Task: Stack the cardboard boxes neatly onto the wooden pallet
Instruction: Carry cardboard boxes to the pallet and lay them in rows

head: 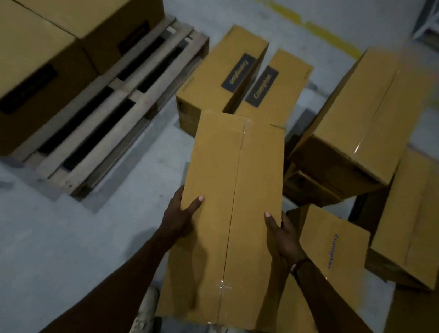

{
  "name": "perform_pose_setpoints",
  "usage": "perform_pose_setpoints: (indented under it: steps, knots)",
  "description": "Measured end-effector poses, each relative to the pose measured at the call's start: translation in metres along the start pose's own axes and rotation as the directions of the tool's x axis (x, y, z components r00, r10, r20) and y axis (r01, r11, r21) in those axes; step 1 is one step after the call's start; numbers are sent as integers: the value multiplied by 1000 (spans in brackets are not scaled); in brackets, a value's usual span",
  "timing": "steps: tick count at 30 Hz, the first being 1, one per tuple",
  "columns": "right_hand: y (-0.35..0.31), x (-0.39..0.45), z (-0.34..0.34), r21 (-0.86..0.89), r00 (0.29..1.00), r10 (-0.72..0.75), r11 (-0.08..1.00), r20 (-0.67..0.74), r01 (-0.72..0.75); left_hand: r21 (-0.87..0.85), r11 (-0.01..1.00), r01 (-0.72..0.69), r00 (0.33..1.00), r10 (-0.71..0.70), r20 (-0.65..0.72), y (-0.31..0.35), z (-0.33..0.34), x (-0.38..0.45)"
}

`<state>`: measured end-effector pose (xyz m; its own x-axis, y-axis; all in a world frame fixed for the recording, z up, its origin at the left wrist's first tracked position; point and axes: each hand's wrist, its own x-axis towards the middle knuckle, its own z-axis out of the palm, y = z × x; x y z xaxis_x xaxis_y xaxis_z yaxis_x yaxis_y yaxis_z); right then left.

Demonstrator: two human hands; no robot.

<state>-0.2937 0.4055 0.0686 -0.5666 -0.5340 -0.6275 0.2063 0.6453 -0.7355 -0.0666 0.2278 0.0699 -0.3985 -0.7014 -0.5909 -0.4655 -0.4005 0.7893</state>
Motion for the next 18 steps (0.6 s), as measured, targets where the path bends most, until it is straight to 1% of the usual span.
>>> perform_pose_setpoints:
  steps: [2, 4, 7, 12, 15, 18]
  knots:
    - [-52, -32, 3, 9, 998, -49, 999, 37, 48, -22, 999, -27, 999, 26, -39, 41, -24, -32]
    - [-105, -67, 8, 21, 995, -80, 997, 66, 79, -21, 999, -50, 994, 47, -102, 79, -52, -66]
    - [-173, -124, 15, 44, 987, -117, 993, 107, 112, -23, 997, -71, 986, 67, -153, 128, -96, -121]
    - [-268, -217, 45, 65, 964, -182, 983, 194, 172, -59, 988, -144, 963, 127, -238, 187, -178, -212]
    - [-309, -270, 73, 57, 951, -219, 976, 217, 212, -97, 979, -180, 940, 143, -310, 215, -222, -264]
    - [-332, -319, 108, 39, 933, -251, 968, 259, 250, -126, 975, -182, 913, 120, -389, 224, -269, -313]
